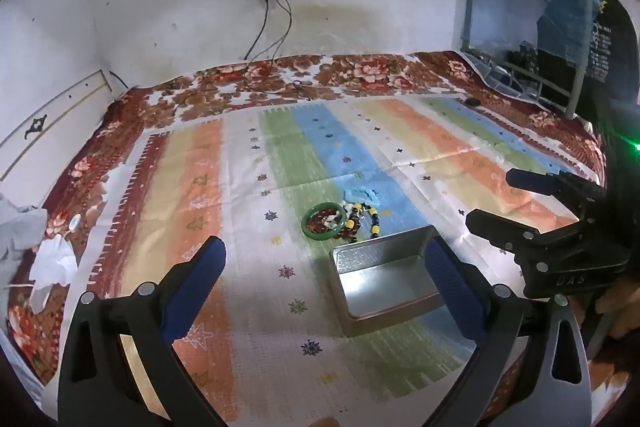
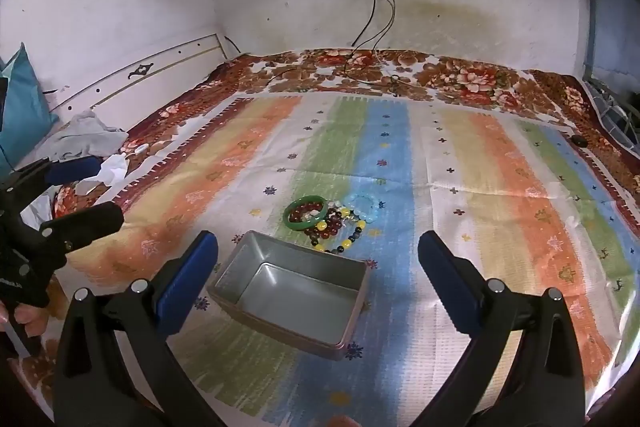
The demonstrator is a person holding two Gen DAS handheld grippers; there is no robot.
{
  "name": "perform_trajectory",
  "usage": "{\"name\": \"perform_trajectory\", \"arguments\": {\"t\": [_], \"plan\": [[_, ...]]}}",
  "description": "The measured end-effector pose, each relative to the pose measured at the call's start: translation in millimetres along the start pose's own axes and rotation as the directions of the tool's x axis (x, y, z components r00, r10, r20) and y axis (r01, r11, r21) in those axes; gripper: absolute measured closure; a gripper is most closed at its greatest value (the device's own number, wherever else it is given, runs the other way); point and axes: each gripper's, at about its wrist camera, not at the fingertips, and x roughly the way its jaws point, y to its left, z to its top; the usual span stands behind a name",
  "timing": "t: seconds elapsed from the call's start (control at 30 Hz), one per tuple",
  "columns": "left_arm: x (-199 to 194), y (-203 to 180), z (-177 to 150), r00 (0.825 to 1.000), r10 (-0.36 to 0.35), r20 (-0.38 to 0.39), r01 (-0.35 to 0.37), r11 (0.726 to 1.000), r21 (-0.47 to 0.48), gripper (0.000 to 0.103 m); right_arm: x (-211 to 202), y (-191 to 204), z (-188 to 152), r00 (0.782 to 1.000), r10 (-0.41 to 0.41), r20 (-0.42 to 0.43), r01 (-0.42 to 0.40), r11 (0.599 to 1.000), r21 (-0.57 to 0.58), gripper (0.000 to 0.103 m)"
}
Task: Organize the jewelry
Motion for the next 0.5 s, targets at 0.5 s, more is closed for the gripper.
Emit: {"name": "perform_trajectory", "arguments": {"t": [0.5], "plan": [[-0.3,-1.4,0.0,1.0,0.01,0.007,-0.01,1.0,0.003,0.005,-2.0,-18.0,-1.0,1.0,-0.019,0.002,0.019,1.0,0.019,0.005]]}}
